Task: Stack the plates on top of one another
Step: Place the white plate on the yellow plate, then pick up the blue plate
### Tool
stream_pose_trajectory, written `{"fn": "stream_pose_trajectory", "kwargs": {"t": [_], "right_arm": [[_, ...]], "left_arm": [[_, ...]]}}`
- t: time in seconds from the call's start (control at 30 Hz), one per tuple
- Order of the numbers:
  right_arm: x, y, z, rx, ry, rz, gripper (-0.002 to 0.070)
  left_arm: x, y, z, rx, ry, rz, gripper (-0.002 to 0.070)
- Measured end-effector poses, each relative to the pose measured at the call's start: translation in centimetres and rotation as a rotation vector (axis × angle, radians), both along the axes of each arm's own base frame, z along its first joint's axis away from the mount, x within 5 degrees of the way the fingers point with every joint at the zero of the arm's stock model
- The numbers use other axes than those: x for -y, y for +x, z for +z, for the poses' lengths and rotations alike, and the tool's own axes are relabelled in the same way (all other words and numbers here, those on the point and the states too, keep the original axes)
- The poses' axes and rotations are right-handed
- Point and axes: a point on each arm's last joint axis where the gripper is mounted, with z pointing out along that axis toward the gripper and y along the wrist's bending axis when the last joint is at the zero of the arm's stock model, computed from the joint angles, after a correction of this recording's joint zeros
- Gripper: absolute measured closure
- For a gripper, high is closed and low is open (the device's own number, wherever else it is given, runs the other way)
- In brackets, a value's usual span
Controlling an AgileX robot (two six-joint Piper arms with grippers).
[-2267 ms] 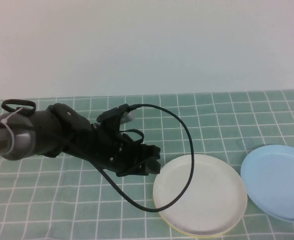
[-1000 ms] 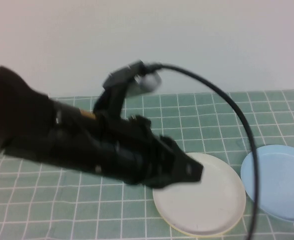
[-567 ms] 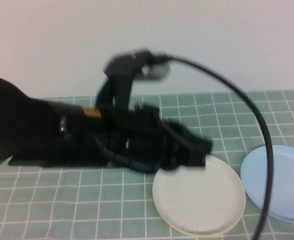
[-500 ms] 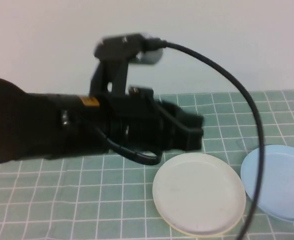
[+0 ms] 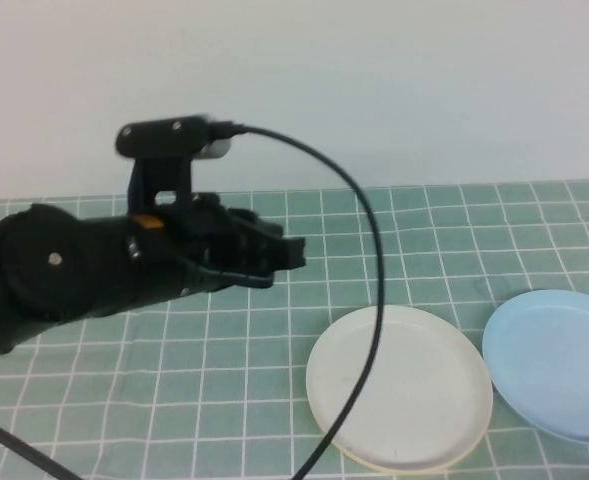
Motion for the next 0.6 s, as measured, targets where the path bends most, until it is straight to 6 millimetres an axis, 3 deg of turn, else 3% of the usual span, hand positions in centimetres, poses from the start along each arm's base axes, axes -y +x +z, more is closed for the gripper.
{"fn": "stream_pose_trajectory", "kwargs": {"t": [0.23,0.43,0.6], "right_arm": [[0.0,0.0,0.0,0.0,0.0,0.0,0.0678],[0.0,0.0,0.0,0.0,0.0,0.0,0.0678],[0.0,0.0,0.0,0.0,0.0,0.0,0.0678]], "left_arm": [[-3.4,-0.8,-1.1,-0.034,-0.001,0.095,0.0676],[-7.8,-2.3,0.4,0.028,-0.039,0.216,0.0676],[-11.8,-5.0,1.7,0.092,-0.072,0.331,0.0676]]}}
